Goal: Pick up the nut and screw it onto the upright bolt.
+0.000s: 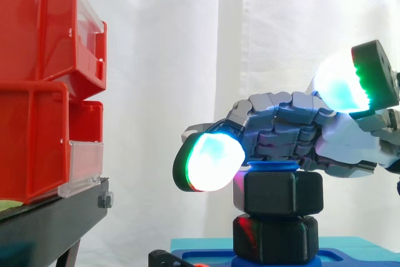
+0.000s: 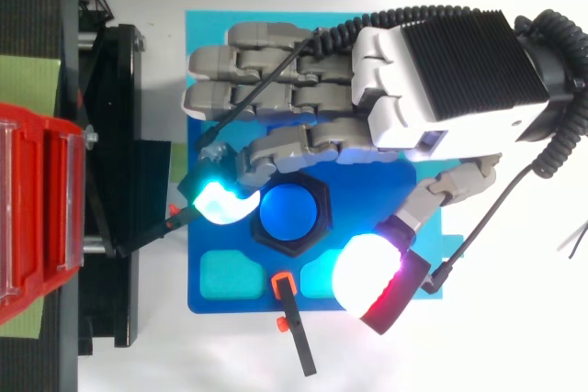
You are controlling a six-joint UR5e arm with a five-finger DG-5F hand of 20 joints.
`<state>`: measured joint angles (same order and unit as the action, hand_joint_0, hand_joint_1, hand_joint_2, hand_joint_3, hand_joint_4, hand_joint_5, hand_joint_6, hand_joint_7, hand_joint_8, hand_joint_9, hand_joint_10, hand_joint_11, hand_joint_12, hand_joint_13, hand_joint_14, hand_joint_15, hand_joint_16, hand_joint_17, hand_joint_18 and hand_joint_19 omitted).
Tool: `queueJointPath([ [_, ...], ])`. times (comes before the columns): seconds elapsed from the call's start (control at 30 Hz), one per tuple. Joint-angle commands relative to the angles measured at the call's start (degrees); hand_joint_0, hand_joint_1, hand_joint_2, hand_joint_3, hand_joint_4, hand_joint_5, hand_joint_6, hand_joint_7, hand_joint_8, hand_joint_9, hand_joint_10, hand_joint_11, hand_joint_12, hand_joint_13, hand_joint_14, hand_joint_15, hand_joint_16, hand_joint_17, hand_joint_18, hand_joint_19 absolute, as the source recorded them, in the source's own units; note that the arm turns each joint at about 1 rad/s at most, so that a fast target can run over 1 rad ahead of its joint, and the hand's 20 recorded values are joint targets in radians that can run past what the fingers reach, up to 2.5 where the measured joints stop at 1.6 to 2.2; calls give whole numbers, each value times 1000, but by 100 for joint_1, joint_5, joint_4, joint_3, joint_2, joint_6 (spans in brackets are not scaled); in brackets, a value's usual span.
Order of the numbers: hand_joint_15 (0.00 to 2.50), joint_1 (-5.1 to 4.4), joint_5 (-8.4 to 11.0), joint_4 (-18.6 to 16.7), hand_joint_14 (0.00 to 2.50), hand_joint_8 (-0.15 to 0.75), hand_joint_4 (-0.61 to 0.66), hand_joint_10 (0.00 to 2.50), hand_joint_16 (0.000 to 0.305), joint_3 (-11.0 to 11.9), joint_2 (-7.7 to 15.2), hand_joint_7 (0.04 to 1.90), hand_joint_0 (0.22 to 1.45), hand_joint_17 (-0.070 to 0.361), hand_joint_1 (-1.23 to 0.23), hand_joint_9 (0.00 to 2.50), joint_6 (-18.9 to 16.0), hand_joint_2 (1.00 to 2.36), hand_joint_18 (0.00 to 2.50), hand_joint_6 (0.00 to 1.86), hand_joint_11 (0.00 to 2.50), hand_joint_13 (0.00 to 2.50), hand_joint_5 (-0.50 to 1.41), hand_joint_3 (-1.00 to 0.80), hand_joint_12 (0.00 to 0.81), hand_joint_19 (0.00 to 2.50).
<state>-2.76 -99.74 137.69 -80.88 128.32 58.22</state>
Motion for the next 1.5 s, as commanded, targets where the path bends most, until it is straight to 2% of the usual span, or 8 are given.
queueJointPath([
  [0.0, 0, 13, -2, -14, 0, 251, 239, 0, 55, 3, 0, 860, 423, 123, -150, 202, 6, 1000, 0, 503, 0, 0, -101, -500, 359, 0],
  [0.27, 0, 39, -2, -14, 0, 265, 283, 0, 50, -6, 0, 925, 446, 112, -164, 359, 14, 1000, 0, 503, 0, 0, -71, -500, 345, 0],
  [0.47, 0, 162, -10, -6, 0, 279, 282, 0, 45, 3, 0, 1032, 473, 101, -247, 512, 32, 1000, 0, 504, 0, 117, -33, -500, 329, 0],
  [0.93, 0, 285, -54, -6, 0, 290, 144, 0, 39, 3, 0, 1386, 484, 87, -282, 865, 94, 1000, 0, 500, 0, 306, 43, -500, 306, 0],
  [1.13, 0, 347, -160, 12, 0, 217, 64, 0, 29, 3, 0, 1389, 491, 66, -264, 1252, 102, 1000, 373, 519, 0, 603, 86, -500, 237, 0],
  [1.23, 0, 338, -169, 21, 0, 213, 66, 0, 25, 3, 0, 1397, 492, 56, -258, 1402, 102, 1000, 504, 522, 0, 704, 92, -500, 205, 0],
  [1.47, 0, 364, -186, -6, 0, 215, 82, 0, 21, 3, -9, 1391, 492, 46, -246, 1588, 94, 1000, 617, 527, 0, 813, 99, -500, 175, 0],
])
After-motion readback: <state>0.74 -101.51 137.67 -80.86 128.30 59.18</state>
